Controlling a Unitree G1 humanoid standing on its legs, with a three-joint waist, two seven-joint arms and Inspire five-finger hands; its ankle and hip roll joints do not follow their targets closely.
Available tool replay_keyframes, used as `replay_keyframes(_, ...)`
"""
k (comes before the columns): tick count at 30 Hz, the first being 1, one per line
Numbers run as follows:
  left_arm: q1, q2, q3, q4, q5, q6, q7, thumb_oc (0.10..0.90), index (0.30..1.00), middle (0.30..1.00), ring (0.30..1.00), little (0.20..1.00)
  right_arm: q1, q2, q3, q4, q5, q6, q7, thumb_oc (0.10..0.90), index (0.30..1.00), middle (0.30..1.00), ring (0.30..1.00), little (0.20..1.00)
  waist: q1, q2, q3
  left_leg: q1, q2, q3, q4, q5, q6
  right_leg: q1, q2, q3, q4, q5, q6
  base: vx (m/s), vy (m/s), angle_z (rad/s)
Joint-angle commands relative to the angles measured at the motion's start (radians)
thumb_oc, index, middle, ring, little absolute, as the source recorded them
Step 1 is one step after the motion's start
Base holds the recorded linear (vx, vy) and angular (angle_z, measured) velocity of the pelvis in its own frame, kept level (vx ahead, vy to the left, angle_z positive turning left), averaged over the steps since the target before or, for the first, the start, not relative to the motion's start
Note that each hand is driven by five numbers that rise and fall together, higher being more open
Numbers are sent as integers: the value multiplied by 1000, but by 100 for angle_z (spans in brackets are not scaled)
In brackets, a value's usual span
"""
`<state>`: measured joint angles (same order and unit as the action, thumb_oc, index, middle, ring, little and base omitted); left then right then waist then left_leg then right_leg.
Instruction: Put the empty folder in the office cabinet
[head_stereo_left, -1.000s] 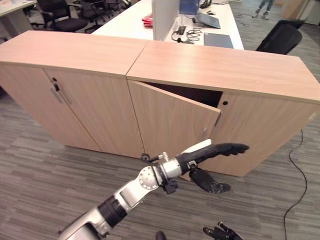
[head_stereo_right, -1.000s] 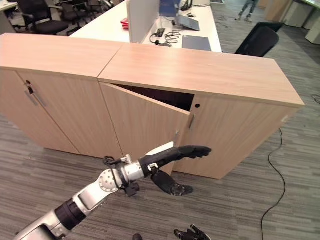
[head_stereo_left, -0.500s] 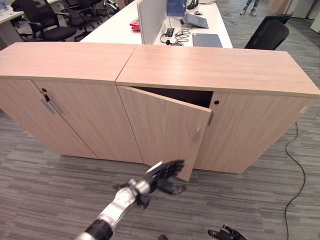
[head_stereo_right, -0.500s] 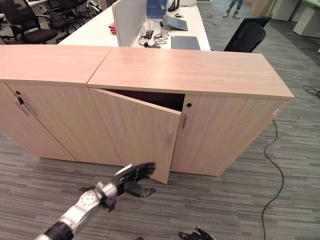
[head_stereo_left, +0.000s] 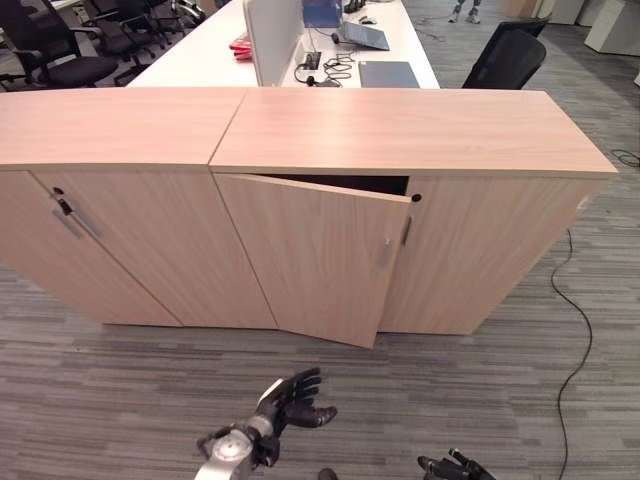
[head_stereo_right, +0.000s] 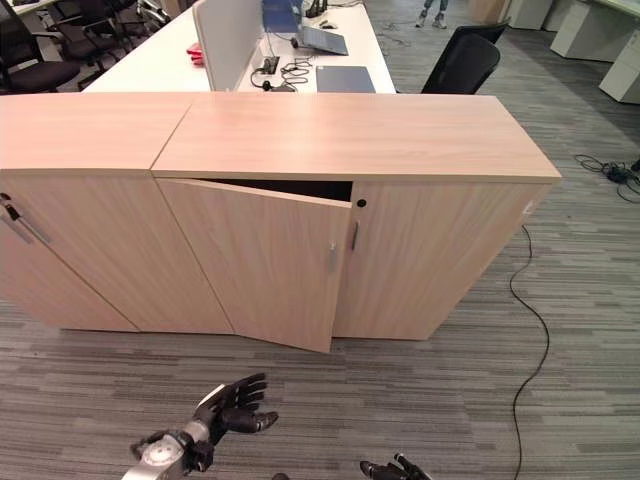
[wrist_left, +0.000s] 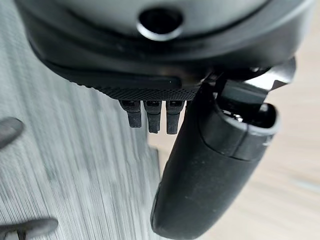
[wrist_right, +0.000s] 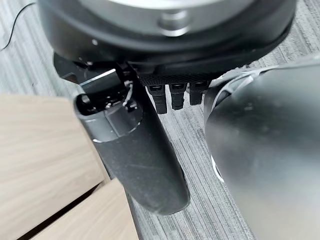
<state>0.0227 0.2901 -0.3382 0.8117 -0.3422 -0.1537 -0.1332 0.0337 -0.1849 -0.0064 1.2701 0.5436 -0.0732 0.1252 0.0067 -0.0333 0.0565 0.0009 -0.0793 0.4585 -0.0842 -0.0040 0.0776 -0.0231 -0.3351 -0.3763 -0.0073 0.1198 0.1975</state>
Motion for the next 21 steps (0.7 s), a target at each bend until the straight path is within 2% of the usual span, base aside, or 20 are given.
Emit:
replay_keyframes(1, -103, -44, 56, 99, 115, -119, 122, 800, 900, 900, 900, 900, -18, -26, -9, 30, 59, -59, -33, 800, 900, 900, 900, 900, 23, 21, -15, 16, 65, -44, 2, -37, -86, 37, 52, -41, 18, -56, 1, -21, -276, -7)
replay_keyframes(2, -99, -59, 76, 182, 127, -113, 148, 800, 900, 900, 900, 900, -24, -28, -4, 29, 59, -65, -46, 800, 900, 900, 900, 900, 21, 18, -14, 14, 82, -36, 2, -25, -97, 37, 72, -42, 10, -70, -11, -19, -264, -11)
replay_keyframes(4, -95, -66, 92, 207, 114, -113, 158, 800, 900, 900, 900, 900, -24, -28, -2, 32, 61, -68, -50, 800, 900, 900, 900, 900, 21, 19, -16, 14, 89, -32, 2, -20, -101, 37, 82, -42, 8, -75, -18, -3, -154, -9)
replay_keyframes(6, -72, -92, 149, 235, 35, -121, 173, 800, 900, 900, 900, 900, -27, -26, 2, 44, 61, -73, -58, 800, 900, 900, 900, 900, 24, 16, -17, 17, 110, -22, 2, -9, -112, 43, 105, -45, -4, -85, -32, 13, -192, -9)
replay_keyframes(7, -61, -120, 199, 246, -60, -125, 174, 800, 900, 900, 900, 900, -29, -20, 4, 50, 73, -77, -62, 800, 900, 900, 900, 900, 28, 11, -18, 15, 127, -13, 2, 3, -121, 45, 128, -41, -20, -89, -41, 8, -192, -7)
replay_keyframes(9, -57, -133, 213, 252, -107, -127, 166, 800, 900, 900, 900, 900, -33, -18, 9, 54, 79, -80, -64, 800, 900, 900, 900, 900, 29, 10, -19, 17, 136, -7, 3, 7, -127, 48, 141, -39, -31, -90, -44, 28, -174, -8)
replay_keyframes(10, -43, -171, 245, 252, -280, -107, 96, 800, 900, 900, 900, 900, -37, -16, 14, 59, 95, -83, -64, 800, 900, 900, 900, 900, 30, 9, -21, 18, 153, 5, 3, 19, -136, 53, 162, -33, -46, -96, -51, 39, -168, -13)
replay_keyframes(11, -43, -170, 245, 253, -284, -107, 93, 800, 900, 900, 900, 900, -38, -16, 14, 60, 95, -83, -64, 800, 900, 900, 900, 900, 30, 10, -21, 19, 154, 5, 3, 20, -137, 53, 163, -33, -47, -95, -52, 41, -187, -25)
replay_keyframes(12, -27, -195, 266, 243, -422, -76, 18, 800, 900, 900, 900, 900, -41, -12, 15, 67, 118, -85, -54, 800, 900, 900, 900, 900, 30, 11, -22, 20, 170, 11, 3, 29, -145, 57, 177, -29, -57, -100, -59, 16, -82, -24)
replay_keyframes(14, -28, -205, 278, 249, -472, -60, -11, 800, 900, 900, 900, 900, -44, -7, 16, 69, 126, -84, -50, 800, 900, 900, 900, 900, 30, 11, -23, 21, 175, 15, 3, 32, -149, 61, 183, -29, -60, -101, -61, 26, -94, -12)
replay_keyframes(16, -41, -210, 268, 271, -496, -48, -40, 800, 900, 900, 900, 900, -52, -6, 27, 64, 131, -84, -44, 800, 900, 900, 900, 900, 23, 12, -27, 24, 184, 24, 2, 36, -155, 61, 194, -27, -64, -104, -65, 40, -95, -7)
replay_keyframes(21, -74, -201, 162, 309, -371, -44, -66, 800, 900, 900, 900, 900, -68, -7, 84, 34, 90, -81, -45, 800, 900, 900, 900, 900, -7, 25, -45, 43, 207, 52, -3, 40, -168, 65, 218, -11, -69, -108, -78, 40, -36, -20)
